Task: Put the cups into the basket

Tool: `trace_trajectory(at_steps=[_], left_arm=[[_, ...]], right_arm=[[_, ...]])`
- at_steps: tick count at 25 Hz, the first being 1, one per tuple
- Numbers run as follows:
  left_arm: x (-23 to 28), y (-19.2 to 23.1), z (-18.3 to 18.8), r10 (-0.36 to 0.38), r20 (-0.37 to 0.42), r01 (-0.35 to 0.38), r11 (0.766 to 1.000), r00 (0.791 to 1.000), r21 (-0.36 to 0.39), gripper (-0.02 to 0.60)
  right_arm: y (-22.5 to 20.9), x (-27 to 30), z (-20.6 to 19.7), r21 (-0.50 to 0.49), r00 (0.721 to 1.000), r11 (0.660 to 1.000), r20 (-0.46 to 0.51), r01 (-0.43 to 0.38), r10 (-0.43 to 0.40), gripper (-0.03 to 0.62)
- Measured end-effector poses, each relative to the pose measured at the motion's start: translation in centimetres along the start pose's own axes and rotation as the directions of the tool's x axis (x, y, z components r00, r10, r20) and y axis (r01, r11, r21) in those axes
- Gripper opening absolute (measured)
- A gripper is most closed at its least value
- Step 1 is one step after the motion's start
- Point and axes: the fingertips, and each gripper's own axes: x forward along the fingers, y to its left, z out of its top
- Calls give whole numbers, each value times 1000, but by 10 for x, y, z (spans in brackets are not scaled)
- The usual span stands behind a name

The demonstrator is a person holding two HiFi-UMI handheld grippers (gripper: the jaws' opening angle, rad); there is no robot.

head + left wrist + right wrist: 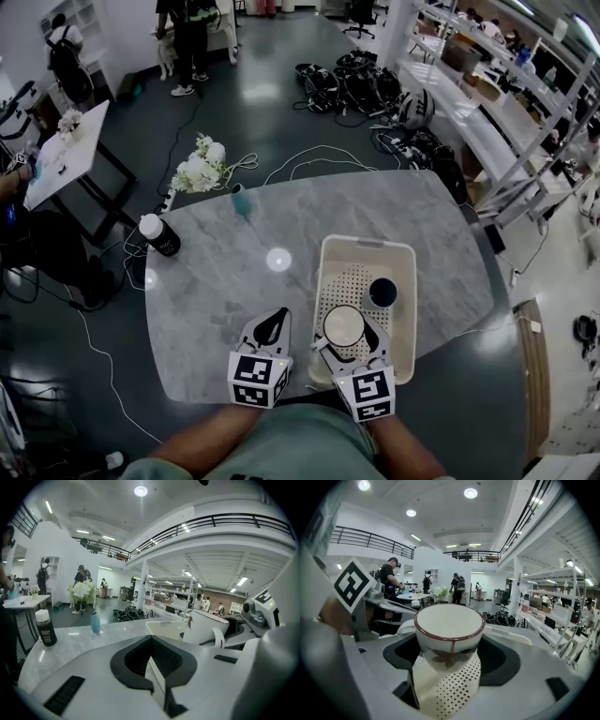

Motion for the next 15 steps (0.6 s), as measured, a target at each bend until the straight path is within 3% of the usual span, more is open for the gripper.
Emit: trace_trajectory(at_steps=[15], left_arm=[[26, -15, -23, 109, -55, -110, 994, 993, -14, 8]], right_arm=[[-28, 23, -60, -92, 969, 968, -106, -231, 221, 368]])
